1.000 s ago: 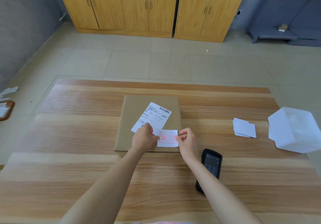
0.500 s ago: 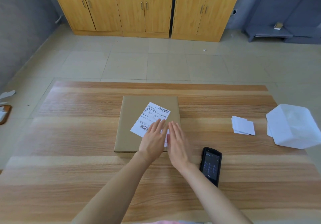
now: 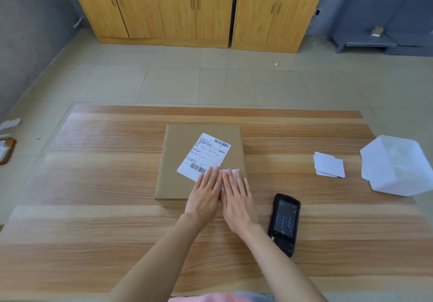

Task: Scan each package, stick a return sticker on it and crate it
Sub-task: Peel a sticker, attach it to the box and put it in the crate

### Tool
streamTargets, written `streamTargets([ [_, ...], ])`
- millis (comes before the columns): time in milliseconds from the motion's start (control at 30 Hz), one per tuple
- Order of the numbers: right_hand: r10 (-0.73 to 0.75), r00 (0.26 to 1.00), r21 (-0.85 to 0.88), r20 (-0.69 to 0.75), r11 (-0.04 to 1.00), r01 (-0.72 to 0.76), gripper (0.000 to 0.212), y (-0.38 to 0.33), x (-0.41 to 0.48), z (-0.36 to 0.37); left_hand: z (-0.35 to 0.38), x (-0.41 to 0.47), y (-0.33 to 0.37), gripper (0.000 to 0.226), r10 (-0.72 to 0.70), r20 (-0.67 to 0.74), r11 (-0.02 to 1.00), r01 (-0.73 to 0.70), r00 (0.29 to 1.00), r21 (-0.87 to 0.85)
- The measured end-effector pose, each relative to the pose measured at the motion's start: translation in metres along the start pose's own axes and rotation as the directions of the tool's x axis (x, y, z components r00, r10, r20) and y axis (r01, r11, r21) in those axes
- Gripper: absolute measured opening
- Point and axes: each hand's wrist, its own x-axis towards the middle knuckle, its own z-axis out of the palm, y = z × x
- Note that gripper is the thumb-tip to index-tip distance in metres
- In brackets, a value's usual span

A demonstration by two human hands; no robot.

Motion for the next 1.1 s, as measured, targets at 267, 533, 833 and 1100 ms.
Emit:
streamTargets([
  [267,0.034,0.999,-0.017,-0.006,0.999,-0.034,0.062,0.012,-0.002,-0.001,0.0,-0.004,-0.009,0.056,-0.024,-0.058,0.999,0.026,0.998,0.031],
  [533,0.057,0.998,-0.037,0.002,0.998,-0.057,0.06,0.028,-0.008,-0.002,-0.001,-0.012,-0.026,0.046,-0.059,-0.052,0.998,0.057,0.997,-0.039],
  [833,0.18,0.976,0.405,0.125,0.889,-0.216,0.065,0.023,0.016,-0.034,-0.018,-0.007,-0.053,0.058,-0.391,-0.104,0.902,0.358,0.914,-0.24],
  [1100,0.294,0.832,0.729,0.47,0.401,-0.554,0.075,0.024,0.041,-0.048,-0.03,-0.004,-0.088,0.072,-0.619,0.209,0.398,0.532,0.757,-0.747],
])
